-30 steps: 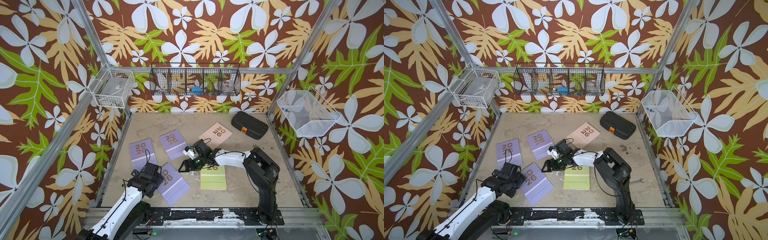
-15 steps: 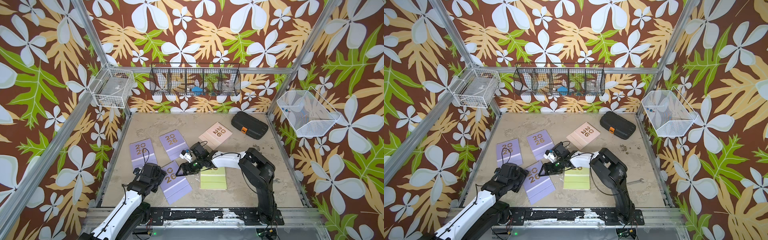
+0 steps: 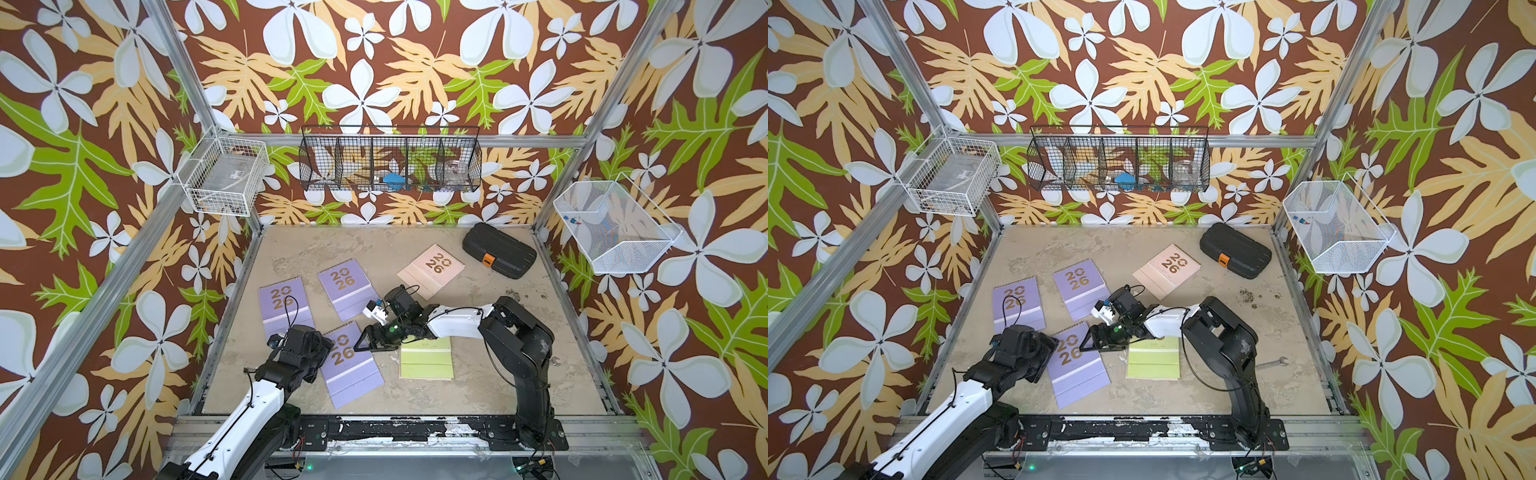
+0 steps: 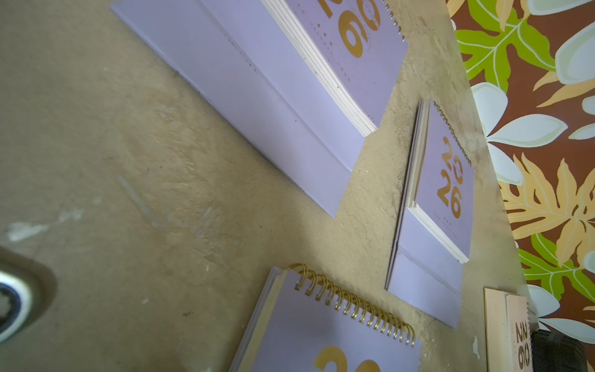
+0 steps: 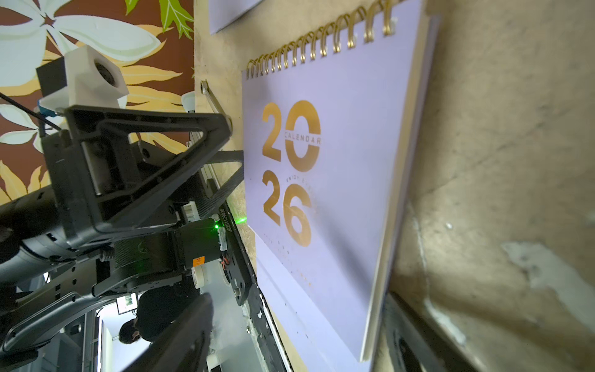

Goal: Stack the calendars
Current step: Pick up the calendar at the center of the board.

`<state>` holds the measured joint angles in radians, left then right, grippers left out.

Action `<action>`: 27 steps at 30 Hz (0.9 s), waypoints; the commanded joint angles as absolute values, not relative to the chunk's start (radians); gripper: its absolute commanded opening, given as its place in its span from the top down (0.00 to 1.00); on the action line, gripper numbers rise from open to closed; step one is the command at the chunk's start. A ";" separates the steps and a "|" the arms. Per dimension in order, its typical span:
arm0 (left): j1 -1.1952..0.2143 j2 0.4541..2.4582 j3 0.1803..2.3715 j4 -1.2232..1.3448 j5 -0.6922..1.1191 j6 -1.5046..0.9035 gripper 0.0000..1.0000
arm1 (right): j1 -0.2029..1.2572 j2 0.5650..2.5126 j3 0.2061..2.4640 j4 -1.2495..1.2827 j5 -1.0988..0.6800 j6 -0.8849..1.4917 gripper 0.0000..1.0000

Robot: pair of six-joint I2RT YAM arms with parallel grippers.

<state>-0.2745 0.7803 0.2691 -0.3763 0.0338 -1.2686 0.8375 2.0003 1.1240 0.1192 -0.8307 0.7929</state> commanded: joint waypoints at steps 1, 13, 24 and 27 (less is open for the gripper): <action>-0.270 0.792 0.261 -0.482 0.102 -1.271 0.17 | 0.843 1.980 1.106 0.322 -0.907 0.875 0.22; -0.260 0.780 0.269 -0.503 0.105 -1.256 0.17 | 0.829 1.977 1.032 0.530 -0.905 1.031 0.36; -0.252 0.782 0.285 -0.490 0.122 -1.251 0.17 | 0.827 1.979 1.034 0.493 -0.831 1.016 0.58; -0.253 0.787 0.296 -0.488 0.128 -1.249 0.17 | 0.827 1.990 1.035 0.497 -0.836 1.014 0.68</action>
